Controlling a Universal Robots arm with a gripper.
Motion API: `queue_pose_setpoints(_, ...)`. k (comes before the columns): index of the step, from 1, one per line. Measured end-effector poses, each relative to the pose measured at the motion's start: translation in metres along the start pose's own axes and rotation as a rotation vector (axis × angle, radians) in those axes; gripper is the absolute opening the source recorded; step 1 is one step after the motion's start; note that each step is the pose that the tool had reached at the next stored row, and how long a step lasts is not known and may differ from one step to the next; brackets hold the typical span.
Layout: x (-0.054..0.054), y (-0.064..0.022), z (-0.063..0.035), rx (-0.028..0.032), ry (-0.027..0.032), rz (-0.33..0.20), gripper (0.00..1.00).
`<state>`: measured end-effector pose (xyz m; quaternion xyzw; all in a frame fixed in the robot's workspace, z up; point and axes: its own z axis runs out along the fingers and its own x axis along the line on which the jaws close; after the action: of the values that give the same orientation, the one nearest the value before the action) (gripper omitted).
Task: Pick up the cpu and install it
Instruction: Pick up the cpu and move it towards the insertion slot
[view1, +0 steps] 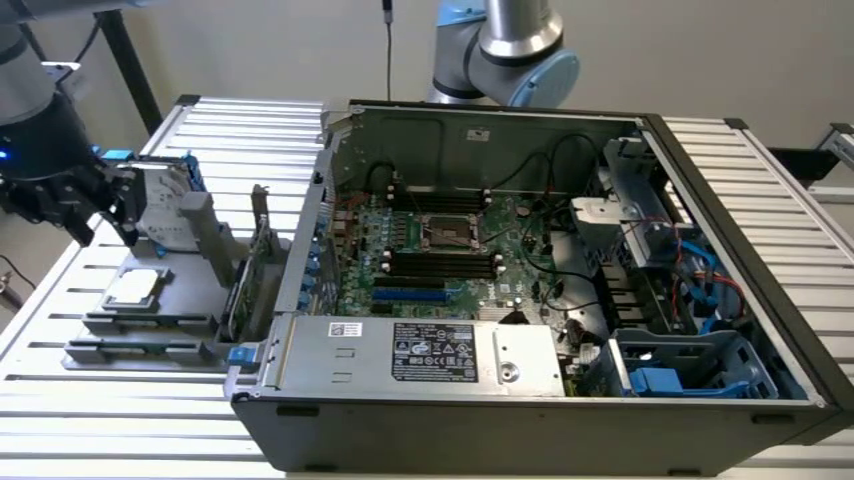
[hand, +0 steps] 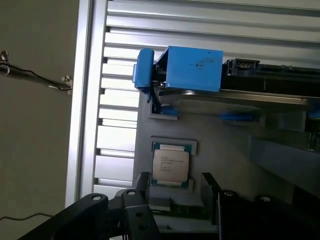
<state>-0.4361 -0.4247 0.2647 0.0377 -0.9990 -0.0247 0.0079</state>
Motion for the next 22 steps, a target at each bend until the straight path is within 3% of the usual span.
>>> queue_pose_setpoints(3, -0.001, -0.0003, 0.0053, 0.0000, 0.0000, 0.000, 0.56)
queue_pose_setpoints(4, -0.001, -0.0005, 0.0073, -0.0001, -0.0001, 0.000, 0.62)
queue_pose_setpoints(22, -0.002, -0.0060, 0.0397, -0.0007, -0.0025, 0.050, 0.62)
